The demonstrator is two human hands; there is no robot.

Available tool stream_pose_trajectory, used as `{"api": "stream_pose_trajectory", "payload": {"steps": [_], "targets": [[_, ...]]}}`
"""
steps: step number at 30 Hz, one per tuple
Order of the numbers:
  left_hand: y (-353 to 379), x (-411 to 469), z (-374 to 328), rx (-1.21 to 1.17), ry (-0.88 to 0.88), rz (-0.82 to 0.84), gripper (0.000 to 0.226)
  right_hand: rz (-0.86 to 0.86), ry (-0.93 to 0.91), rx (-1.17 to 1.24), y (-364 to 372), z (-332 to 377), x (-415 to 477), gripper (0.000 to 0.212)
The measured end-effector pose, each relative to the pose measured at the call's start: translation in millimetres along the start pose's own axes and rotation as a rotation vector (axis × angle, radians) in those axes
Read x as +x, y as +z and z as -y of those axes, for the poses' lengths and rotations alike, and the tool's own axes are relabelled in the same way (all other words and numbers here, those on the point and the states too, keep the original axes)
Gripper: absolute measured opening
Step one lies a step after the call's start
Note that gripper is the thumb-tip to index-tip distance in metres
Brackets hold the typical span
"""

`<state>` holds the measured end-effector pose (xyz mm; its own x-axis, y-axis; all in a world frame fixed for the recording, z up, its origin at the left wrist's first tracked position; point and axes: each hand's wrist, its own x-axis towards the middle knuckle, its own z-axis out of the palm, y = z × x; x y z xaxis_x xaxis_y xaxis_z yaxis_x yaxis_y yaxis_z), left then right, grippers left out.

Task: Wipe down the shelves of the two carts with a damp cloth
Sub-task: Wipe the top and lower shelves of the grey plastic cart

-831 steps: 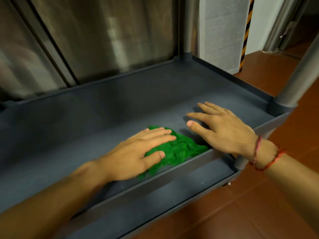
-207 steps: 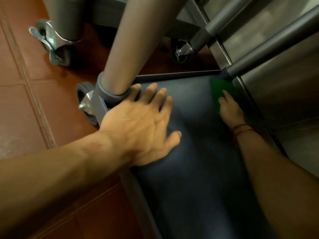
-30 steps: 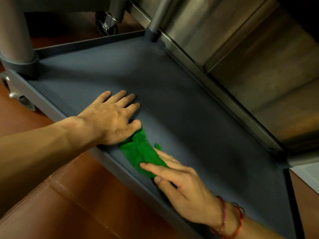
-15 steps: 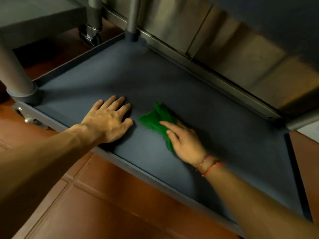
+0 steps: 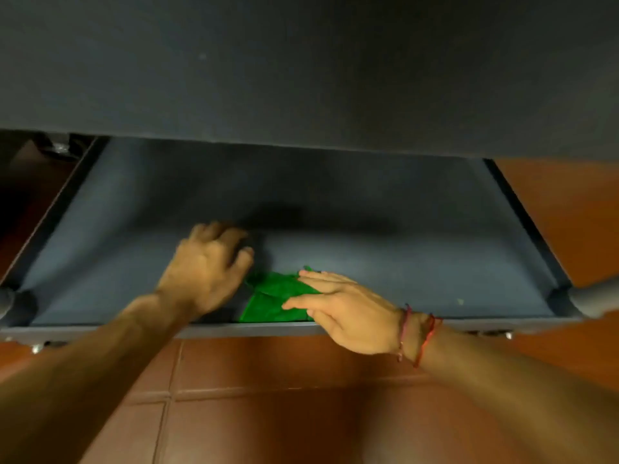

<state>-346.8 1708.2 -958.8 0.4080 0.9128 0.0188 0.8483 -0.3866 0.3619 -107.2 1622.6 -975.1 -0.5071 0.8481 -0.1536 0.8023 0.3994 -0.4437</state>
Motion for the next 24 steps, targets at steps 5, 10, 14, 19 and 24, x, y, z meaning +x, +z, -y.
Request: {"api": "stream_pose_trajectory", "payload": {"steps": [5, 10, 14, 19, 24], "targets": [[35.7, 6.4, -66.4, -0.127, 0.425, 0.081, 0.045, -0.082, 0.161, -0.084, -9.0, -10.8, -5.3, 0.033], [51.0, 13.0, -64.4, -0.15, 0.544, 0.12, 0.047, -0.166, 0.355, -0.097, -15.6, -25.8, -46.6, 0.061], [55.5, 19.5, -55.4, -0.043, 0.649, 0.183, 0.051, -0.274, 0.535, -0.18, -7.2, -56.7, -71.3, 0.062], [70.5, 31.8, -79.5, 0.135, 0.654, 0.063, 0.044, -0.282, 0.557, -0.245, 0.7, -67.6, -66.5, 0.065], [81.8, 86.1, -71.1, 0.219, 0.503, -0.057, 0.05, -0.352, 0.602, -0.19, 3.0, -70.3, -64.9, 0.076]]}}
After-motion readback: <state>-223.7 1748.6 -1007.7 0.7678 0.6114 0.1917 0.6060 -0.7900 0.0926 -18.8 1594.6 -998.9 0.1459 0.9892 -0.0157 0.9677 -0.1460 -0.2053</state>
